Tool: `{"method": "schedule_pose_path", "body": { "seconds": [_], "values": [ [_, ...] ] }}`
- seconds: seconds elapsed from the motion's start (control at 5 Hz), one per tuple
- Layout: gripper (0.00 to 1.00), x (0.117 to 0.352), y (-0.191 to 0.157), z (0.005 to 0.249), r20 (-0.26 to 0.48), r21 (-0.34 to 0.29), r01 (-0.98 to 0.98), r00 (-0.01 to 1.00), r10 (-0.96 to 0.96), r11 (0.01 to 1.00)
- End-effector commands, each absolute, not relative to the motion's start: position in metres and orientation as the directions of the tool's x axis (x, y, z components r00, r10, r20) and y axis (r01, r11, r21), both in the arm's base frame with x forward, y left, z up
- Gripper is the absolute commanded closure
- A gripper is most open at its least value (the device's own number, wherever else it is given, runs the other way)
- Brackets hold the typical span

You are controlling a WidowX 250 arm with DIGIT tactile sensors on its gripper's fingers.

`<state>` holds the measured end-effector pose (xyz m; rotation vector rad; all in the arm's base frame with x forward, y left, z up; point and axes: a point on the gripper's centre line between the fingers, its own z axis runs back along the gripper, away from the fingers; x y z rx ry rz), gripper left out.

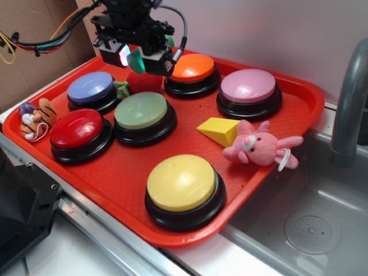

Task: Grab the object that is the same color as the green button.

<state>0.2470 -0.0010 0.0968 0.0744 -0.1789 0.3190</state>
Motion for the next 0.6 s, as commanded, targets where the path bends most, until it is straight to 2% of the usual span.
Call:
{"method": "schedule_pose_path", "body": {
  "seconds": [0.0,0.2,0.4],
  "values": [
    [0.97,0.2353,-0.0346,0.1404,0.184,-0.167,-0.129,0.97,0.159,0.977],
    [0.96,0.2286,-0.0411,0.1416,0.149,-0.164,-0.112,0.979,0.137,0.98],
    [0.91,0.233,-0.0411,0.1426,0.101,-0.147,-0.061,0.992,0.077,0.987]
  ]
}}
